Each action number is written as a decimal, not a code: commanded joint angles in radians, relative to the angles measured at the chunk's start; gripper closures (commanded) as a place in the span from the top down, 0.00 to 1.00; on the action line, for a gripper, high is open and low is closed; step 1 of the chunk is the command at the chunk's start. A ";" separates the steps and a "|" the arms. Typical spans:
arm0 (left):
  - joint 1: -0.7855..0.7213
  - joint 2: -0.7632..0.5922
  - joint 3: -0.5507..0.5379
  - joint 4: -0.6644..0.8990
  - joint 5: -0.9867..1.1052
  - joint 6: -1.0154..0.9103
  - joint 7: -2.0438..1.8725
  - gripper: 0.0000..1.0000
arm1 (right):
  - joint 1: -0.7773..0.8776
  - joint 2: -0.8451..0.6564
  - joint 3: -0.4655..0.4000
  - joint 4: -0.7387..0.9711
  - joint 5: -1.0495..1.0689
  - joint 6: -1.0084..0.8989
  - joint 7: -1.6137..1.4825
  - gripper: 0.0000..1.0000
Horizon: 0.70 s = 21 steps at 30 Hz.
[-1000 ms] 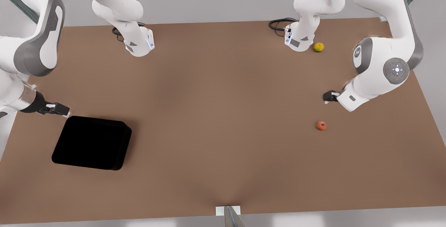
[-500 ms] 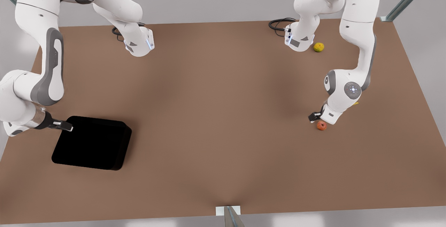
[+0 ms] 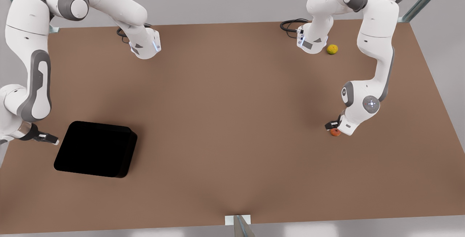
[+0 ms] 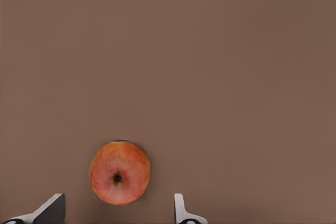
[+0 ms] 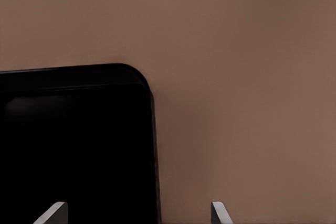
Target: Place the storage box in the middle with the right arm, and place the apple in the storage box with the left arm
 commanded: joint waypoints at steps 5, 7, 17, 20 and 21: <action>0.015 0.050 -0.002 0.006 0.002 0.050 -0.002 1.00 | -0.002 0.061 0.000 -0.032 -0.001 0.070 -0.001 1.00; 0.009 0.058 -0.002 0.006 0.002 0.050 -0.003 1.00 | -0.005 0.084 0.000 -0.032 -0.001 0.074 -0.003 1.00; 0.029 0.054 -0.032 0.008 0.002 0.048 -0.011 0.97 | -0.016 0.096 -0.002 -0.167 -0.003 0.231 -0.004 1.00; 0.031 0.050 -0.034 0.008 0.002 0.045 -0.008 0.99 | -0.016 0.107 -0.002 -0.167 -0.003 0.245 -0.006 1.00; 0.031 0.050 -0.034 0.008 0.002 0.045 -0.008 0.99 | -0.016 0.107 -0.002 -0.169 -0.003 0.238 -0.006 0.69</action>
